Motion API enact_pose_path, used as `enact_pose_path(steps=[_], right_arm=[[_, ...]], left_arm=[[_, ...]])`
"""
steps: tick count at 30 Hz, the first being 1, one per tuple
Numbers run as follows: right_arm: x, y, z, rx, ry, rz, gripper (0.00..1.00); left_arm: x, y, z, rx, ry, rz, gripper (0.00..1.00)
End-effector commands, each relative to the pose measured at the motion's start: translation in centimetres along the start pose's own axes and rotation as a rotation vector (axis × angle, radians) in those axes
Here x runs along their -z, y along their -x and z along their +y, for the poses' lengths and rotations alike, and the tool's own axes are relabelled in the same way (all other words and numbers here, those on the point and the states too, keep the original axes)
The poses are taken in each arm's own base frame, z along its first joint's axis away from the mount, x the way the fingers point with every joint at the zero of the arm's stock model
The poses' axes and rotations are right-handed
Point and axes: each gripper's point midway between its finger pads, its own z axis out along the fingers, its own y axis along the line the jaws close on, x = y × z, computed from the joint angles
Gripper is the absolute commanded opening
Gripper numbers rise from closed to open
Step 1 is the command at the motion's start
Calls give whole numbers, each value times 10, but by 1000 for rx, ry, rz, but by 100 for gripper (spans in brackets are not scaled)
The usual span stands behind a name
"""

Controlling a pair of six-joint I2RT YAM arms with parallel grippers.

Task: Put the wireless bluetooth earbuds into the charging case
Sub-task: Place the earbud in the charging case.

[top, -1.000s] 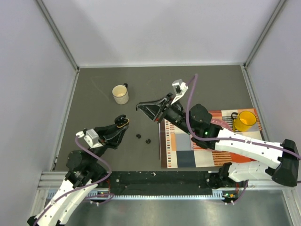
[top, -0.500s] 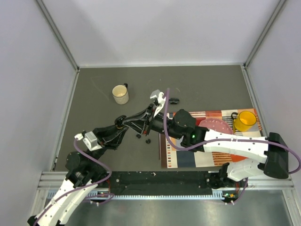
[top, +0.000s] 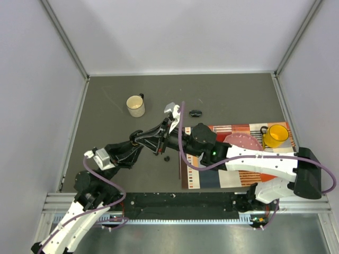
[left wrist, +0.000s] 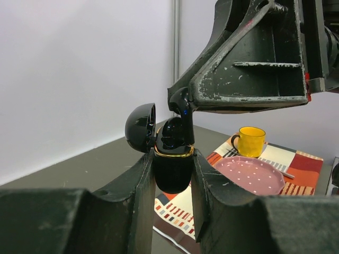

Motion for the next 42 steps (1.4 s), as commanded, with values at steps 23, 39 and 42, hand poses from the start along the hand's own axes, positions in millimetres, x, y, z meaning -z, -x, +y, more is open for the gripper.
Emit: enact_pose_path(steps=[23,39,42], right_arm=[[-11,1,3,68,-3,-29,0],[-9,-6,-11,115,-89,7,0],[-10,-5,-10,111,-89,7,1]], left_arm=[[4,39,-5,-33,-12,-159,0],[8,46,1,-40,26,-198,0],[8,46,1,-40,24,-196,0]])
